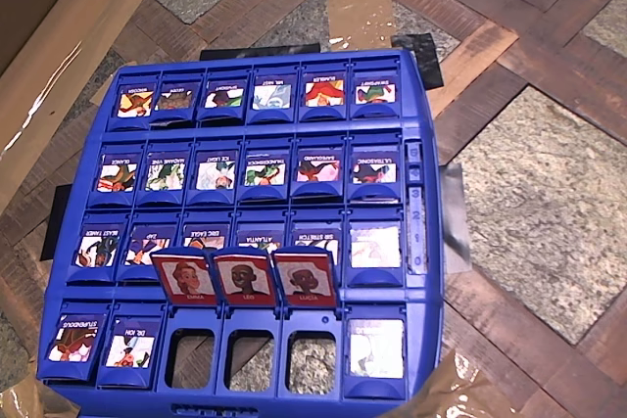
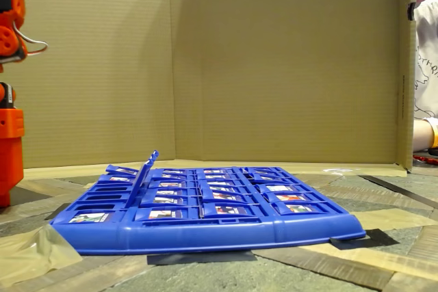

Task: Flip A0.

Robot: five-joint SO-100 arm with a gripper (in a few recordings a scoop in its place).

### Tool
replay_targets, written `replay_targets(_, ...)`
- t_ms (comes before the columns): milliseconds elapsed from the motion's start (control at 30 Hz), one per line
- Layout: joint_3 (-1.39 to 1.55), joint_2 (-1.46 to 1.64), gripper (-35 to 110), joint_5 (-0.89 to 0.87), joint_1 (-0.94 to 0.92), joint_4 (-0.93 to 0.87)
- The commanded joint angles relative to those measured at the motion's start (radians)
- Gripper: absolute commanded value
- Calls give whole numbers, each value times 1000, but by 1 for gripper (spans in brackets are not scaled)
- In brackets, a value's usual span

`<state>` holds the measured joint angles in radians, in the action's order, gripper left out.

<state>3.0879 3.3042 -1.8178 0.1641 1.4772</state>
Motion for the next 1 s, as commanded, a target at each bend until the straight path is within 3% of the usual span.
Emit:
replay_targets(0,5,-14,0,-130,-5,86)
replay_targets(133,48,-15,0,-264,-5,233)
replay_targets(500,52,-18,0,-773,-3,416)
replay_targets(967,54,-9,0,-922,5,454)
